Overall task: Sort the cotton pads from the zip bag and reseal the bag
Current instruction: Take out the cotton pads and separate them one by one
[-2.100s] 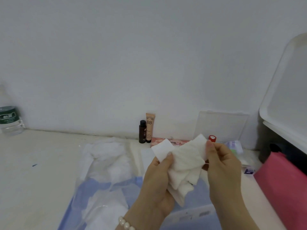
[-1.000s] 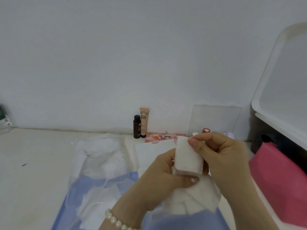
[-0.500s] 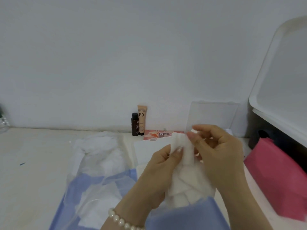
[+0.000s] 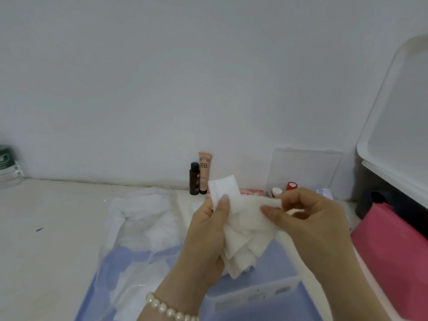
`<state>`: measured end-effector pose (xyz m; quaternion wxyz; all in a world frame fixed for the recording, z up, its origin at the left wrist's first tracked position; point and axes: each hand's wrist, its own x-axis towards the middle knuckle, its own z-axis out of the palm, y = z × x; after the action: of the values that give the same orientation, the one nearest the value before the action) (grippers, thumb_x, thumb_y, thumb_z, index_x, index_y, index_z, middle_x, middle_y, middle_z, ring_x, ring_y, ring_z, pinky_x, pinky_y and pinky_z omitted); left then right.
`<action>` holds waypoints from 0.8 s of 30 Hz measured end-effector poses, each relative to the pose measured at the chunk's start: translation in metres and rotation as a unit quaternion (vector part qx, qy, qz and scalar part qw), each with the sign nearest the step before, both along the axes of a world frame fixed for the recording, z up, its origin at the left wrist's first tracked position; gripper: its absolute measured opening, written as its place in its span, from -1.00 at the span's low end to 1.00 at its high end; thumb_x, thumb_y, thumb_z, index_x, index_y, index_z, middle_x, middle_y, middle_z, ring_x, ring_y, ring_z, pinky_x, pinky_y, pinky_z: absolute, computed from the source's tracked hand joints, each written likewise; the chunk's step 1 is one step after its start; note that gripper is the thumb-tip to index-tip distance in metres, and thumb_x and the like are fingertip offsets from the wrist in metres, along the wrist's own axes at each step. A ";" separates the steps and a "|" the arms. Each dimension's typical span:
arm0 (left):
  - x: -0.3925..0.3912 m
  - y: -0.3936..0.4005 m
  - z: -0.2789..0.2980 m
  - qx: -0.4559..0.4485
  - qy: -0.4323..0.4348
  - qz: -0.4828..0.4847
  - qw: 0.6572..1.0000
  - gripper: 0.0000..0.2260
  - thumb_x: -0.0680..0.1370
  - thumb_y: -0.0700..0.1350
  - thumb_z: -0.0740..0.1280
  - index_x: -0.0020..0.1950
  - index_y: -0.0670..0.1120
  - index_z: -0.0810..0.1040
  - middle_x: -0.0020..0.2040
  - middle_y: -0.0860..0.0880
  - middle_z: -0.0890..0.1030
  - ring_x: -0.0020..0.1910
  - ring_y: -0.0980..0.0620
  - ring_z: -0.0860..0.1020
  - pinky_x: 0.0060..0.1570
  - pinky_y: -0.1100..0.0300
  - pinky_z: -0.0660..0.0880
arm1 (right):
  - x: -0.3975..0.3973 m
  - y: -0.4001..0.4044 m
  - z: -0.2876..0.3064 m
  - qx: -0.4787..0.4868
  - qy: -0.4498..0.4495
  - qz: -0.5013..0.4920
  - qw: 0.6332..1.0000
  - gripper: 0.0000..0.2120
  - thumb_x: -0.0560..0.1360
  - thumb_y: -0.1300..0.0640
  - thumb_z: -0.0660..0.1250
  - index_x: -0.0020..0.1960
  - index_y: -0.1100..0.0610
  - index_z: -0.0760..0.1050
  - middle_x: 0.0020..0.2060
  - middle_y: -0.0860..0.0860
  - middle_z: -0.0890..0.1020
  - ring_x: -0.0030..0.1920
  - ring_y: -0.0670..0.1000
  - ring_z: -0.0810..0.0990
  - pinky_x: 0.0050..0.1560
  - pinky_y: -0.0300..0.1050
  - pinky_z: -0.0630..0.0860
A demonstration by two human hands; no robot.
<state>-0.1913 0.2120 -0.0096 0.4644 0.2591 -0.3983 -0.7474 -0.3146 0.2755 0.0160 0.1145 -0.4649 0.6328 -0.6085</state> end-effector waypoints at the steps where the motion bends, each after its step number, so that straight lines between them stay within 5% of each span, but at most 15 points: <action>1: 0.000 0.000 -0.001 0.003 -0.004 -0.002 1.000 -0.74 0.62 -0.11 0.15 0.17 -0.19 0.55 -0.03 -0.17 0.69 -0.06 -0.11 0.66 -0.14 0.08 0.63 | -0.001 0.000 0.000 -0.046 -0.038 -0.008 0.998 -0.82 0.28 0.26 0.51 -0.39 0.09 0.55 -0.41 -0.04 0.61 -0.43 -0.15 0.49 -0.36 -0.28 0.45; 5: 0.001 -0.004 -0.006 0.000 -0.042 -0.036 0.998 -0.75 0.60 -0.08 0.19 0.12 -0.19 0.57 -0.03 -0.15 0.69 0.00 -0.12 0.65 -0.03 0.04 0.61 | -0.009 0.007 0.008 -0.184 -0.206 0.033 0.961 -0.91 0.25 0.15 0.44 -0.35 -0.04 0.63 -0.40 -0.09 0.66 -0.35 -0.12 0.61 -0.29 -0.33 0.55; 8: 0.001 -0.001 -0.007 -0.022 -0.064 -0.092 0.993 -0.78 0.55 -0.08 0.25 0.01 -0.18 0.61 -0.05 -0.15 0.69 -0.08 -0.08 0.66 -0.02 0.04 0.59 | -0.010 0.011 0.011 -0.112 -0.288 0.214 0.927 -0.83 0.09 0.10 0.45 -0.31 0.06 0.68 -0.30 0.00 0.70 -0.25 -0.06 0.67 -0.25 -0.25 0.60; 10: 0.000 0.001 -0.010 -0.045 -0.089 -0.129 0.987 -0.78 0.54 -0.11 0.27 0.05 -0.21 0.61 -0.06 -0.17 0.67 -0.15 -0.03 0.64 -0.14 0.11 0.61 | -0.008 0.012 0.010 -0.027 -0.224 0.300 0.927 -0.77 0.16 0.10 0.54 -0.19 0.09 0.70 -0.19 0.05 0.71 -0.14 -0.02 0.68 -0.18 -0.25 0.58; 13: 0.000 0.002 -0.011 -0.068 -0.123 -0.174 0.975 -0.75 0.54 -0.14 0.29 0.12 -0.26 0.59 -0.03 -0.20 0.65 -0.11 -0.08 0.62 -0.07 0.04 0.59 | -0.005 0.009 0.004 0.034 -0.091 0.239 0.966 -0.80 0.38 0.30 0.43 -0.14 0.02 0.69 -0.20 -0.03 0.71 -0.14 -0.10 0.66 -0.17 -0.31 0.55; 17: 0.003 0.003 -0.009 -0.078 -0.125 -0.202 0.968 -0.74 0.56 -0.12 0.26 0.14 -0.24 0.58 -0.02 -0.17 0.65 -0.11 -0.05 0.62 -0.13 0.10 0.59 | -0.003 0.005 0.005 0.030 -0.075 0.186 0.979 -0.63 0.32 0.47 0.40 -0.03 0.06 0.59 -0.41 -0.01 0.62 -0.37 -0.08 0.60 -0.44 -0.27 0.51; 24: 0.009 -0.002 -0.009 -0.077 -0.159 -0.224 0.958 -0.57 0.51 0.06 0.19 0.18 -0.23 0.56 0.06 -0.20 0.62 -0.01 -0.07 0.59 0.01 0.08 0.55 | -0.006 0.015 0.013 0.063 -0.007 0.226 0.972 -0.58 0.27 0.46 0.45 -0.04 0.01 0.61 -0.35 0.18 0.62 -0.49 -0.09 0.49 -0.52 -0.34 0.38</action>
<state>-0.1819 0.2104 -0.0186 0.2343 0.2421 -0.5715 -0.7483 -0.3202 0.2903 0.0291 0.2832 -0.5832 0.5476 -0.5290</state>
